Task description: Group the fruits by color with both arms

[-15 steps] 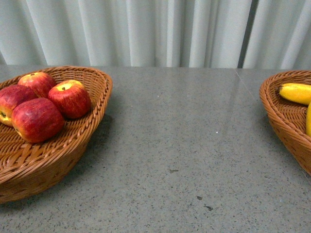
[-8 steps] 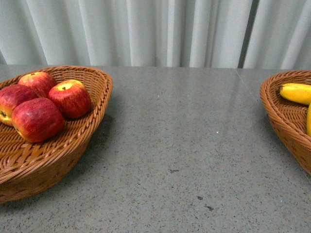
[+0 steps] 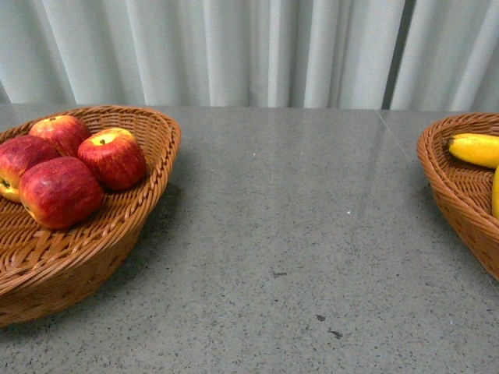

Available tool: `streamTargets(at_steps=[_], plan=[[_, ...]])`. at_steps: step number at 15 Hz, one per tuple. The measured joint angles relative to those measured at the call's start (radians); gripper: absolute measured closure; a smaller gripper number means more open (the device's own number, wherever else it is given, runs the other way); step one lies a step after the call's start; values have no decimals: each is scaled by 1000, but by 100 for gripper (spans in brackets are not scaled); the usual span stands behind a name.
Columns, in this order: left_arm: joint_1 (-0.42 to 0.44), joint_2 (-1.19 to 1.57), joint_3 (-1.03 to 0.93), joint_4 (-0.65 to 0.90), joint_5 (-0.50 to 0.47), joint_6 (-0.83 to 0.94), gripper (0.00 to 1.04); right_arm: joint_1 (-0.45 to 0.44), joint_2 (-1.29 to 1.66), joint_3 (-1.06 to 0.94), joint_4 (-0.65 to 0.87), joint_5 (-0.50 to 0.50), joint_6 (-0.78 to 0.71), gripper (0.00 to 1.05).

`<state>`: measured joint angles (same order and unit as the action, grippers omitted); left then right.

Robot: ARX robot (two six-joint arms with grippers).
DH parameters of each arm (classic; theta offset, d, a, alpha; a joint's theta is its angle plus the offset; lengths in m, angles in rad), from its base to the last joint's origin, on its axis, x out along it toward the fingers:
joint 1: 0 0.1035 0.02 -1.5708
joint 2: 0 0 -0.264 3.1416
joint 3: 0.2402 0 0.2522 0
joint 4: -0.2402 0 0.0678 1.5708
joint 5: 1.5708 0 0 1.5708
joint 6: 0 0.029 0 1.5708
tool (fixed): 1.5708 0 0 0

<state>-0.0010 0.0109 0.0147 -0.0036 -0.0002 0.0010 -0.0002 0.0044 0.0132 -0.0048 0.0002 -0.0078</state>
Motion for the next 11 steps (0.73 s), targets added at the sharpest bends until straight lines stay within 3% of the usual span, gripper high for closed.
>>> streamTargets(at_steps=[4,5,11], plan=[[0,0,0,0,0,0,7,0,0,0,0,0,0,12],[0,0,0,0,0,0,7,0,0,0,0,0,1,4],[0,0,0,0,0,0,7,0,0,0,0,0,0,7]])
